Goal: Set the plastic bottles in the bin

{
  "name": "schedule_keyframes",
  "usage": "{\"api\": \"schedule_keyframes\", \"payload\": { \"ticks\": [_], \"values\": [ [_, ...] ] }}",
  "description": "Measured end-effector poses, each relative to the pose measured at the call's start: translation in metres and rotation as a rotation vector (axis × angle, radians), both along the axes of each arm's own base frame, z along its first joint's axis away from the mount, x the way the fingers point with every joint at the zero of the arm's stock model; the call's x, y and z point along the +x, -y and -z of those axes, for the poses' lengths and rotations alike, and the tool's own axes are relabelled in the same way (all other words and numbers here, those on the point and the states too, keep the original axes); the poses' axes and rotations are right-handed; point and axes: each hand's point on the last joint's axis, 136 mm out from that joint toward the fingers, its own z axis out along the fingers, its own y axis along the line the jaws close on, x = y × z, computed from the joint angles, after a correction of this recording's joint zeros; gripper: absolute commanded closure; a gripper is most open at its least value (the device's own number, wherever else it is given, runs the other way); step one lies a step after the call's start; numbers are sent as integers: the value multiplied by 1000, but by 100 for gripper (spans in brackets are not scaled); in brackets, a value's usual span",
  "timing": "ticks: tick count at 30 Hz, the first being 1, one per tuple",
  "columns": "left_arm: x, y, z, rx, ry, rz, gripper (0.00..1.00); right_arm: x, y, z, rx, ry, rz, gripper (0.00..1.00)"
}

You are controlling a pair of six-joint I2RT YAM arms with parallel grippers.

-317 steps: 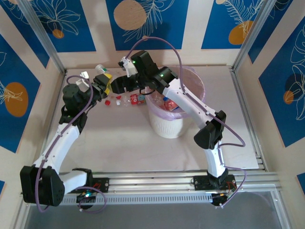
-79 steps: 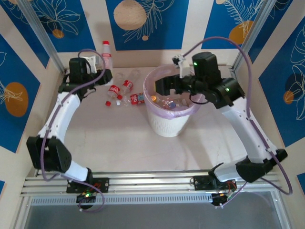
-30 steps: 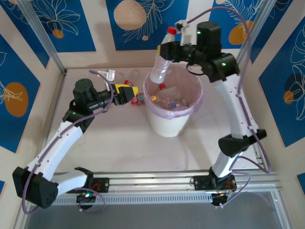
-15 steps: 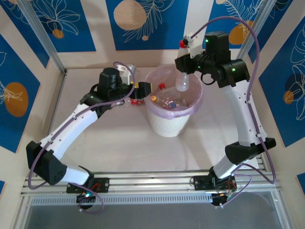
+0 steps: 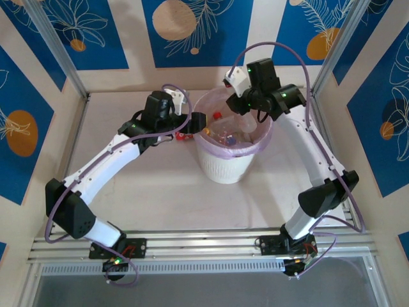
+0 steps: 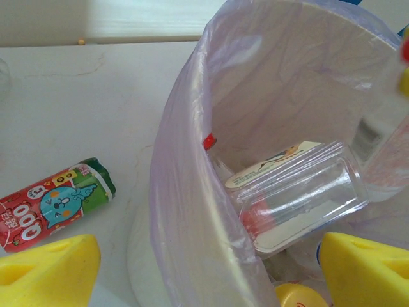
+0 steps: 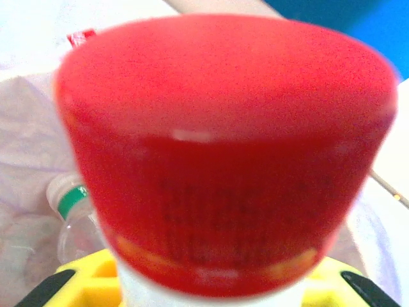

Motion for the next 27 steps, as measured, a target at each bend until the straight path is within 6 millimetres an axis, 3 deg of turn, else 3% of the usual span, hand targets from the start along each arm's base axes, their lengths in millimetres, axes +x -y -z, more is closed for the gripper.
{"api": "schedule_keyframes", "payload": {
  "ticks": [2,6,8,10,15,21,24,27],
  "values": [
    [0,0,0,1,1,-2,12,0,1,13,-31,-14,-9,62],
    [0,0,0,1,1,-2,13,0,1,29,-60,-33,-31,31],
    [0,0,0,1,1,-2,13,-2,-2,30,-63,-34,-49,23],
    [0,0,0,0,1,-2,13,-4,-4,26,-54,-25,-69,21],
    [0,0,-1,-2,2,-2,13,-13,-9,2,21,1,-99,26],
    [0,0,-1,-3,2,-2,13,-3,9,-39,170,39,-19,56],
    [0,0,-1,-3,1,-2,13,9,18,-39,212,18,38,62],
    [0,0,-1,-3,1,-2,13,21,16,-24,228,-24,61,66]
  ]
}}
